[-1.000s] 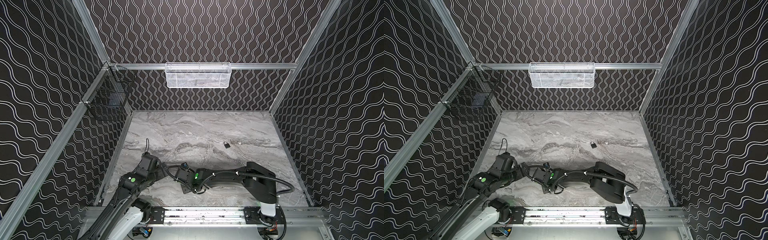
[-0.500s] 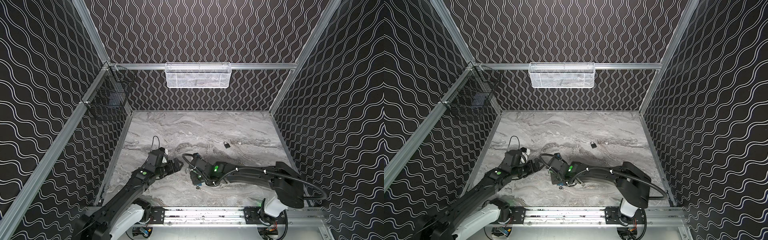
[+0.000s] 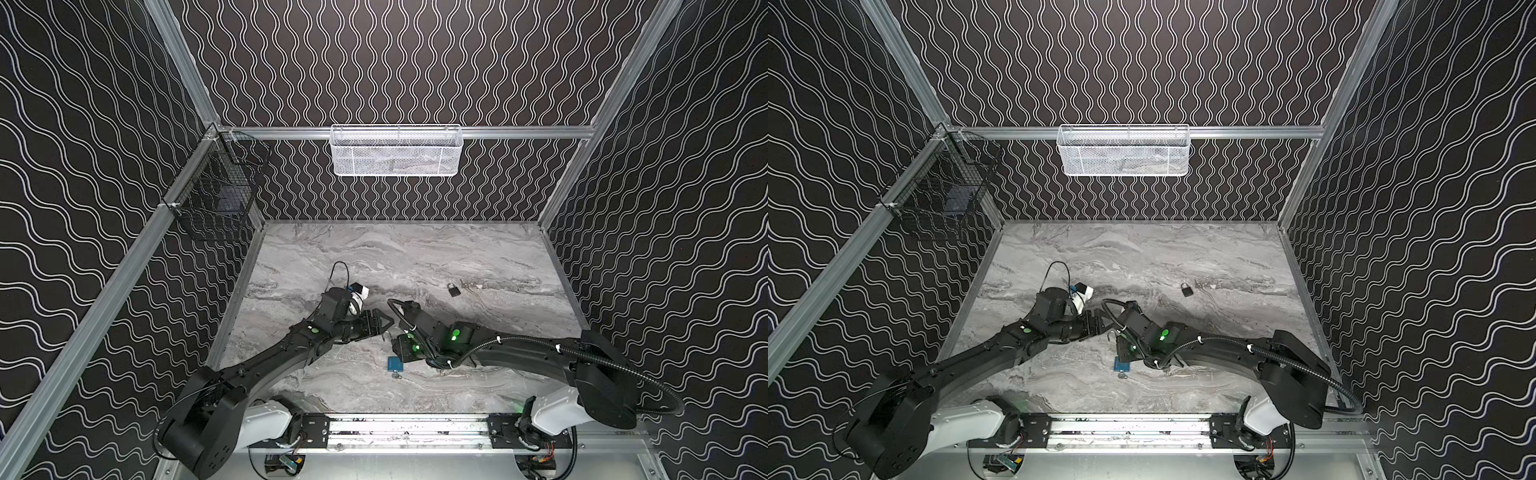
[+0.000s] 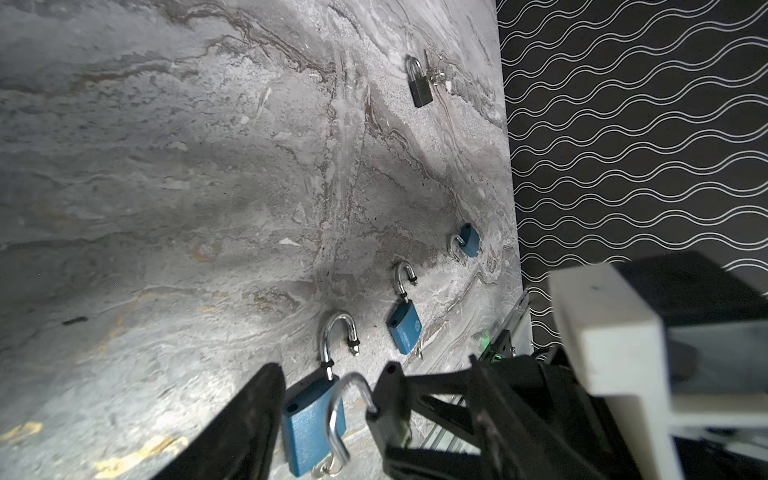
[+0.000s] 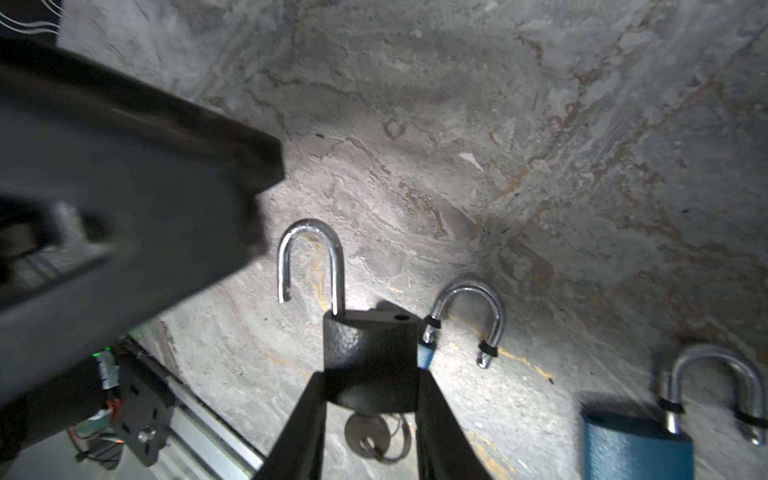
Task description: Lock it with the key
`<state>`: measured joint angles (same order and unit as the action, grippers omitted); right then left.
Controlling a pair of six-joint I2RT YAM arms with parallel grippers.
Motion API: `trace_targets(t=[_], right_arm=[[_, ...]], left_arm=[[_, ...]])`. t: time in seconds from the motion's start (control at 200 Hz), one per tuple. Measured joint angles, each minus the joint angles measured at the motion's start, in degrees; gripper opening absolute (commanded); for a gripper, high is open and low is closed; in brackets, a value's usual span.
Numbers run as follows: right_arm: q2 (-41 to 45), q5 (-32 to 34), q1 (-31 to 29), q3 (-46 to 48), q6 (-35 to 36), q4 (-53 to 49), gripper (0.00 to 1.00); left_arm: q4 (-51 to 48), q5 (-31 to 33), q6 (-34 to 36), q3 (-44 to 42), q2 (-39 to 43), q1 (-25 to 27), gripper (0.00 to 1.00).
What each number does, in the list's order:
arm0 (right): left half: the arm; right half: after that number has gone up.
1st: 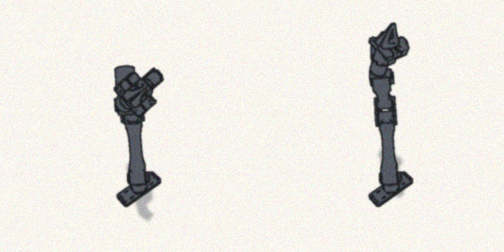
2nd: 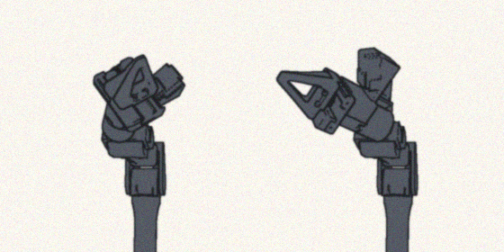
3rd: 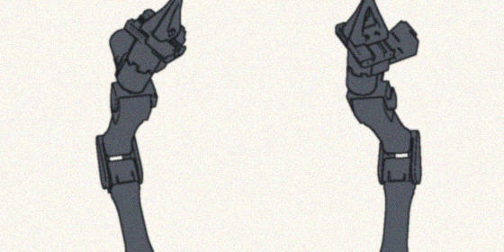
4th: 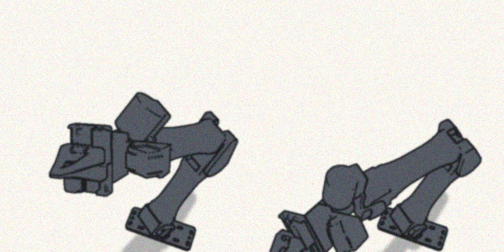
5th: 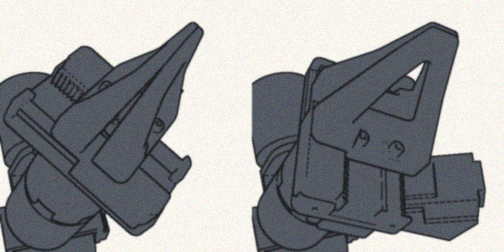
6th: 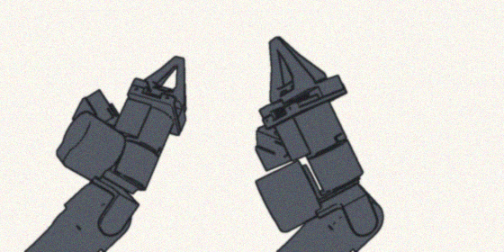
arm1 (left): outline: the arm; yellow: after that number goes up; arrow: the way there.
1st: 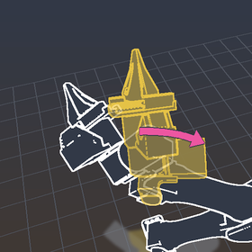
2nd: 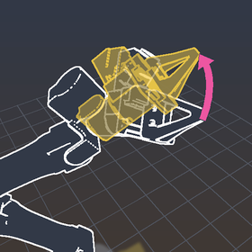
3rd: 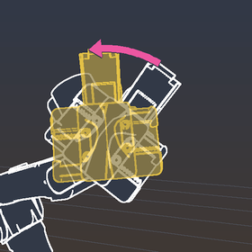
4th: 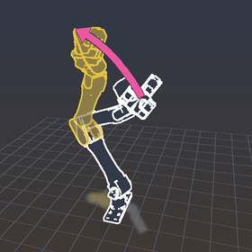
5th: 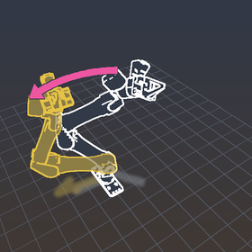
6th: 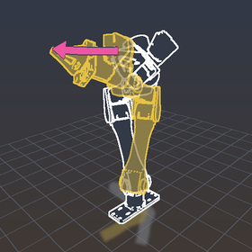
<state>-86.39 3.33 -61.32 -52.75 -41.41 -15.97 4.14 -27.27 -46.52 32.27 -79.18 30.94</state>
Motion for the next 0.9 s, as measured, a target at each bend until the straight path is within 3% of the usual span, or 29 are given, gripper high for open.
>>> trace_targets(t=[0.195,0.395,0.901], right_arm=[[0.7,-0.4,0.7,0.0,0.0,0.3,0.14],[0.9,-0.8,1.4,-0.1,0.1,0.4,0.14],[0.3,-1.0,1.8,-0.9,0.7,0.5,0.14]], left_arm=[[0.9,-0.7,0.0,0.4,-0.7,0.1,0.54],[0.9,-1.3,0.0,0.4,-0.6,0.2,0.53],[0.5,-1.7,0.3,0.2,-0.2,0.2,0.34]])
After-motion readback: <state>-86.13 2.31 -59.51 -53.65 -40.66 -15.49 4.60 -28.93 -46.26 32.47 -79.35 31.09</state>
